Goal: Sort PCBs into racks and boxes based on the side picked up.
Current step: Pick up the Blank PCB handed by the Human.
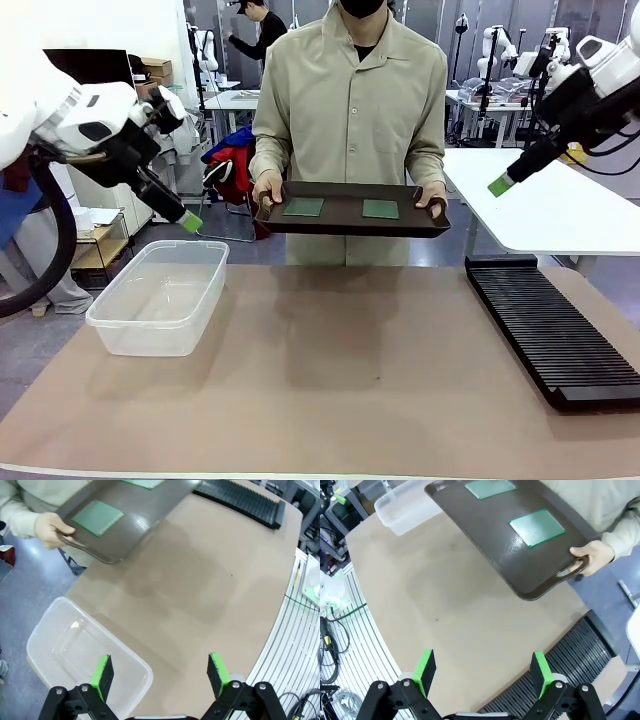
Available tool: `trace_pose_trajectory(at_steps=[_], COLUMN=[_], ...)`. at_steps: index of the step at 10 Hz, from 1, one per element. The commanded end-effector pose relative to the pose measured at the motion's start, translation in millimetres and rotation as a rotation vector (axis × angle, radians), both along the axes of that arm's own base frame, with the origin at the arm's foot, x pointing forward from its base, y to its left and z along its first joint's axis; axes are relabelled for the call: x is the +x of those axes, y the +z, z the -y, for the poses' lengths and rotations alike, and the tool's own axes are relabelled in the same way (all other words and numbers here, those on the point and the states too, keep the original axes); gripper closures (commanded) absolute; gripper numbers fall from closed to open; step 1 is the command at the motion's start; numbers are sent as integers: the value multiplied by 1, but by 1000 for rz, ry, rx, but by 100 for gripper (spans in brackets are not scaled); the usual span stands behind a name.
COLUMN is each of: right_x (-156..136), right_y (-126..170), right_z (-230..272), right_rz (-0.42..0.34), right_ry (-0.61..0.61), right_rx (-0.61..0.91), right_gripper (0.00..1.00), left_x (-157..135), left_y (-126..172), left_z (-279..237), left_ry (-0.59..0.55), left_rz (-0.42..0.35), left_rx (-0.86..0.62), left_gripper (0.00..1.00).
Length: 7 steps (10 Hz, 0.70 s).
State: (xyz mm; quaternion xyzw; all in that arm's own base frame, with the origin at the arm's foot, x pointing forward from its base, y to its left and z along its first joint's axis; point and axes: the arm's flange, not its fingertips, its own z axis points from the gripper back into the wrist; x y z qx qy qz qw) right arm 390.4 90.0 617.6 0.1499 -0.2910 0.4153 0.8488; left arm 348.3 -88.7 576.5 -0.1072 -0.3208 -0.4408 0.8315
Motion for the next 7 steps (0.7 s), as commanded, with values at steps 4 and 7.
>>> trace_pose_trajectory(at_steps=[4, 7], right_x=[1, 0], right_y=[20, 24], right_z=[4, 4], right_rz=[58, 43], right_ry=[-4, -13], right_rx=[43, 26], right_gripper=[0, 0], left_x=[-5, -3], left_y=[14, 22], left_z=[-1, -3], left_ry=[90, 70], left_rz=[99, 104], left_rx=[-39, -45], left_gripper=[0, 0])
